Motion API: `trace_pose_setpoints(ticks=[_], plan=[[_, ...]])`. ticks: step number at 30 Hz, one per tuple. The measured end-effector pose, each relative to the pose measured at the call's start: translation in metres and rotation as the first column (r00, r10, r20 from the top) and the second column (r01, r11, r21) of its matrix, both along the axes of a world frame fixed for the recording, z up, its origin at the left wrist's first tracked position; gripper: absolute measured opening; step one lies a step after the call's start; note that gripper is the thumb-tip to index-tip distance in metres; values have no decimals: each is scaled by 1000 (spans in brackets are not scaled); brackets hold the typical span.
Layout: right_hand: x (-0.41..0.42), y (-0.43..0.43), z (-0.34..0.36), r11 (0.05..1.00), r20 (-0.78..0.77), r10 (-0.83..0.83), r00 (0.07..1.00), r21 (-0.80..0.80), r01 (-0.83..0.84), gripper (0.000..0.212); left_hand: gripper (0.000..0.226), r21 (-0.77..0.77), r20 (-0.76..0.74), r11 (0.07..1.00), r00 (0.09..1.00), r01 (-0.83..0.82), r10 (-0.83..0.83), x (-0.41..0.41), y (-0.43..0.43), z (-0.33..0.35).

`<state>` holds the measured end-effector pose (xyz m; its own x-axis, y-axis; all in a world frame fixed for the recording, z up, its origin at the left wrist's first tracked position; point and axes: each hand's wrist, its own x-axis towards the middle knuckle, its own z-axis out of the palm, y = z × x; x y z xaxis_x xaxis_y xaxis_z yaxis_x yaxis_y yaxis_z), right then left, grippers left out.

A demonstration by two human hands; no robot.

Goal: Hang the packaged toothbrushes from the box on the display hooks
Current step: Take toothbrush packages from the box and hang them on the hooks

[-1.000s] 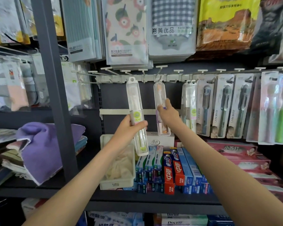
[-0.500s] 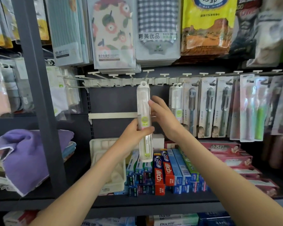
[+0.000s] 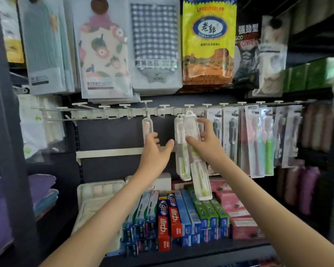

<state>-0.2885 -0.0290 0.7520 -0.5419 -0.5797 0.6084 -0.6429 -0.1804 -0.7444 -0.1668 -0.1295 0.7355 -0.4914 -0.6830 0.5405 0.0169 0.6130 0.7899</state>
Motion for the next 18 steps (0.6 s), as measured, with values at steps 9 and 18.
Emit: trace_pose_setpoints(ticks=[9,18], plan=[[-14,-12,-1,999,-27,-43,999,-9,42,55,77,-544,93,815,951,-199,294,-15,-14,33],[-31,-50,-4,995,17,-80,997,67,79,60,73,-791,188,597,877,-132,442,-24,-28,50]])
